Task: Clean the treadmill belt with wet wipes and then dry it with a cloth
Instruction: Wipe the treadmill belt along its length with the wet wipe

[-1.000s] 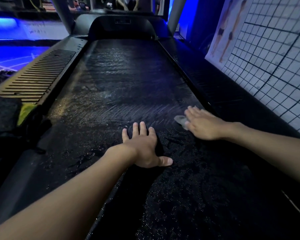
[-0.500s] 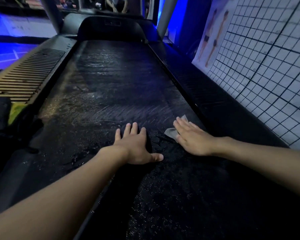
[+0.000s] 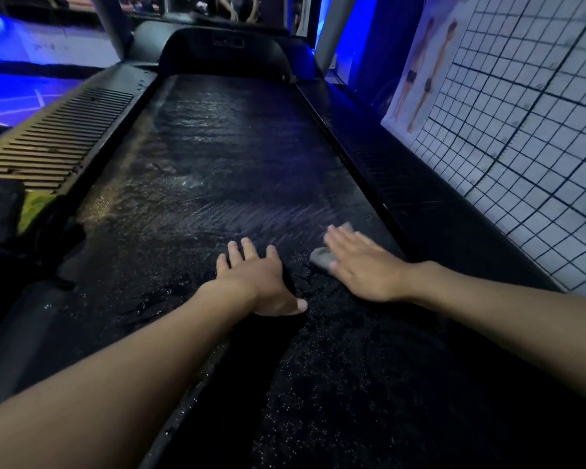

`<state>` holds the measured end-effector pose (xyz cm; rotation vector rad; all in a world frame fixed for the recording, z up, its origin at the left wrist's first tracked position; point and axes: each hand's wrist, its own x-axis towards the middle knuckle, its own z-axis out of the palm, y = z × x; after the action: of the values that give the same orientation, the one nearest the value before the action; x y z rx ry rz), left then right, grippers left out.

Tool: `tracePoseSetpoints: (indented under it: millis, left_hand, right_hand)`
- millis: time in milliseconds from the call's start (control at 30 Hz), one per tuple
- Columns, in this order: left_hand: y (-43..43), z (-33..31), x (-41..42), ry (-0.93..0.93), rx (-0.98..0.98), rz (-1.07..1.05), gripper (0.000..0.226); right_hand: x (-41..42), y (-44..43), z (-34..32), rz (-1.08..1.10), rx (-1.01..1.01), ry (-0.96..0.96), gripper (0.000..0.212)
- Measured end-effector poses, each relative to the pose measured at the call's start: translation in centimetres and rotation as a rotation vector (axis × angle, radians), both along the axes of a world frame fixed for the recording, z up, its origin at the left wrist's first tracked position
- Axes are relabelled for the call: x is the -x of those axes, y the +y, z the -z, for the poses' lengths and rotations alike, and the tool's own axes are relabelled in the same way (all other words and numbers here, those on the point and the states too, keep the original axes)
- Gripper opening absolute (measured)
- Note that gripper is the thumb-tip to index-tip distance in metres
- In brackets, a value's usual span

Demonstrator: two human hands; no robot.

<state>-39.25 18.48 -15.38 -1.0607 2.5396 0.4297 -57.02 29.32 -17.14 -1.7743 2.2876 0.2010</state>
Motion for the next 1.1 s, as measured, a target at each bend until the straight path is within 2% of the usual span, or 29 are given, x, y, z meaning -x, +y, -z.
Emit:
tracePoseSetpoints:
  millis: [100,233,400,533,700,833,1000,1100]
  left_hand:
    - [-0.3,0.2,-0.4,0.029,0.009,0.014,0.121]
    - [-1.2,-0.2,-2.0,0.08,-0.021,0.057,0.123]
    - [-1.5,-0.5,-2.4,-0.019,0.048,0.01,0.121]
    - [-2.0,-0.8,-3.0,0.019,0.032,-0.02,0.12]
    - [-3.6,-1.1,-5.1,0.035,-0.019,0.038,0.114]
    - [-4.1,-0.9,-6.3,-0.025,0.041,-0.094,0.12]
    - [-4.7,-1.0,-7.3,-0.037,0.038,-0.08,0.123]
    - [-5.3,-1.4,-7.8,-0.054,0.03,-0.039,0.116]
  right_hand:
    - [-1.1,1.2,0.3,-0.227,-0.009,0.012,0.065]
    - [0.6,-2.2,-0.6,0.027,-0.028,0.019,0.064]
    - [-2.7,-0.1,0.2,-0.257,-0.019,-0.039,0.065]
    - [-1.6,-2.6,-0.5,-0.051,0.003,0.003,0.063]
    - [-4.5,-0.9,-0.1,-0.314,-0.016,-0.008,0.064]
    - [-2.8,-3.7,-0.5,-0.072,-0.014,0.022,0.064]
    - [-5.5,-2.2,0.2,-0.314,-0.021,-0.014,0.064]
    - [-3.9,-4.1,-0.5,-0.129,-0.016,0.005,0.064]
